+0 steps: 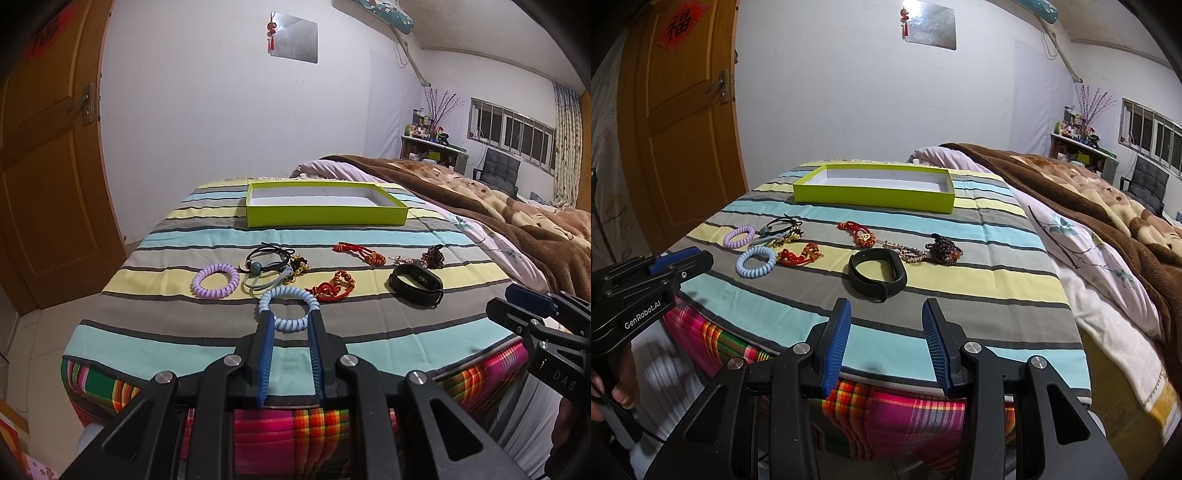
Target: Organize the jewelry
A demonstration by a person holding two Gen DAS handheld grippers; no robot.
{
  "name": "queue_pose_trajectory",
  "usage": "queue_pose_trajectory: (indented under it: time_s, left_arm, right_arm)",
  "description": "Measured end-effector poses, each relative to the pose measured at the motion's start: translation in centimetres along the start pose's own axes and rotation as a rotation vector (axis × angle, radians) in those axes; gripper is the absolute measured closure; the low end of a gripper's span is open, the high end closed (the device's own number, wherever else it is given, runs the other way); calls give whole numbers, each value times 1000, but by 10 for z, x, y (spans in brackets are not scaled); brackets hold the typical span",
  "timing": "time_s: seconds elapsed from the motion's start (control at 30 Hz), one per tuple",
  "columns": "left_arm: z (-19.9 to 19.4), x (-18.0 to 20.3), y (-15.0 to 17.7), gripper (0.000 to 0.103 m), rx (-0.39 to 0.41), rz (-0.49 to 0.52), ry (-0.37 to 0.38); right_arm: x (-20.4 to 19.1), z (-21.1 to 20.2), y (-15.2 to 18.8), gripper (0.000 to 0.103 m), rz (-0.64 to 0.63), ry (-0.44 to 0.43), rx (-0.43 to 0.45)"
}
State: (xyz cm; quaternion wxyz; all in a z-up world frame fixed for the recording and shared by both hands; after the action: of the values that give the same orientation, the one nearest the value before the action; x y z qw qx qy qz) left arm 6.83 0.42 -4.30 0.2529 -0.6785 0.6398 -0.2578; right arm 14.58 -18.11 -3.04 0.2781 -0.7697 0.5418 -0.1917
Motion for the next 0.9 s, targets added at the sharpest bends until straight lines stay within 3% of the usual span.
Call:
queue_pose_trajectory:
  time_s: [0.9]
  left_arm:
    - [-3,-1,0,85,4,1,-2]
  right_arm:
    - [2,-4,0,62,0,0,3]
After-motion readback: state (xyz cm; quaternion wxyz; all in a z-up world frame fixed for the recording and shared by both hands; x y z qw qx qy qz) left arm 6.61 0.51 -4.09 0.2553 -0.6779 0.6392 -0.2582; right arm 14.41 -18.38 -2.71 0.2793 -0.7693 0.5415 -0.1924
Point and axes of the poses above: each gripper's, at about its wrist camera, not at the fingertips, and z roughly the way its jaws point, x to its right, y to its underside, the point moved 9 cm from there along z, roughly the way its jaws point, and after that the axes turned 13 degrees about -x, right-handed, at the moved point
